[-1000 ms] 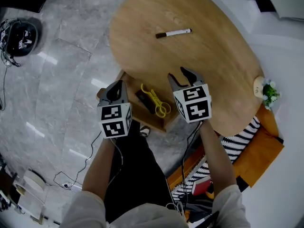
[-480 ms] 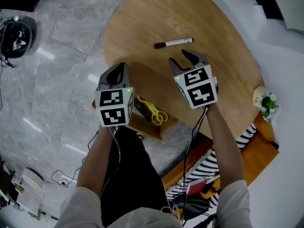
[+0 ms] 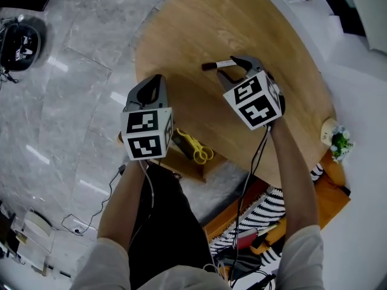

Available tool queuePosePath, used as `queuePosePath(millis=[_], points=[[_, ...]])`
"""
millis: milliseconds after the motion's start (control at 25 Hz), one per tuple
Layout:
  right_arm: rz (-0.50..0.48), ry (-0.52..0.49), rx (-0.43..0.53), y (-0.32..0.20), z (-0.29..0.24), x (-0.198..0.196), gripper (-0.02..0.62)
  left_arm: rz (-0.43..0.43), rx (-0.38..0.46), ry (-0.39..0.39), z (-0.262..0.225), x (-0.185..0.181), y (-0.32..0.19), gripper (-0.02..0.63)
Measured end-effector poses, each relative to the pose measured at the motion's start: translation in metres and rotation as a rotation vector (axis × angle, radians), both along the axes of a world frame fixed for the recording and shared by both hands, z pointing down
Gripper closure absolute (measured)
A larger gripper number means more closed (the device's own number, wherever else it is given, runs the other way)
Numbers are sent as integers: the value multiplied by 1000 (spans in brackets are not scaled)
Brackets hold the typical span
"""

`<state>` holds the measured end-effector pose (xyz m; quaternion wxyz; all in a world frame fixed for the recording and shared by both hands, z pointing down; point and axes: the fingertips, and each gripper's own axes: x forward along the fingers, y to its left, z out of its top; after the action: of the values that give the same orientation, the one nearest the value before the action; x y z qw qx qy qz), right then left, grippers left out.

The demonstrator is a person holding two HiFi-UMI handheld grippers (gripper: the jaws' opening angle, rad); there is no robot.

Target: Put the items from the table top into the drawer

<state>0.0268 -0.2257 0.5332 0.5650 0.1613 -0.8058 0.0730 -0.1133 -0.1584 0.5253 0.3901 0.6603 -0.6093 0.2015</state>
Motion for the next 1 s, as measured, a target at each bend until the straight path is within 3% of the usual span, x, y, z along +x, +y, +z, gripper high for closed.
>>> queuePosePath(millis=[280,560,760,1000], points=[[-81,58,-45,-3,14,-3,413,-30,-22,10,6,-7,8,595],[-37,29,-92,1,20,-2,438,-19,-27,-2,9,-10,14,595],[-20,72,-111,11,20,-4,537,-13,-26,0,8,-7,18,595],[50,71,-81,16,15,-1,540,2,-23,0,8,-1,31,595]])
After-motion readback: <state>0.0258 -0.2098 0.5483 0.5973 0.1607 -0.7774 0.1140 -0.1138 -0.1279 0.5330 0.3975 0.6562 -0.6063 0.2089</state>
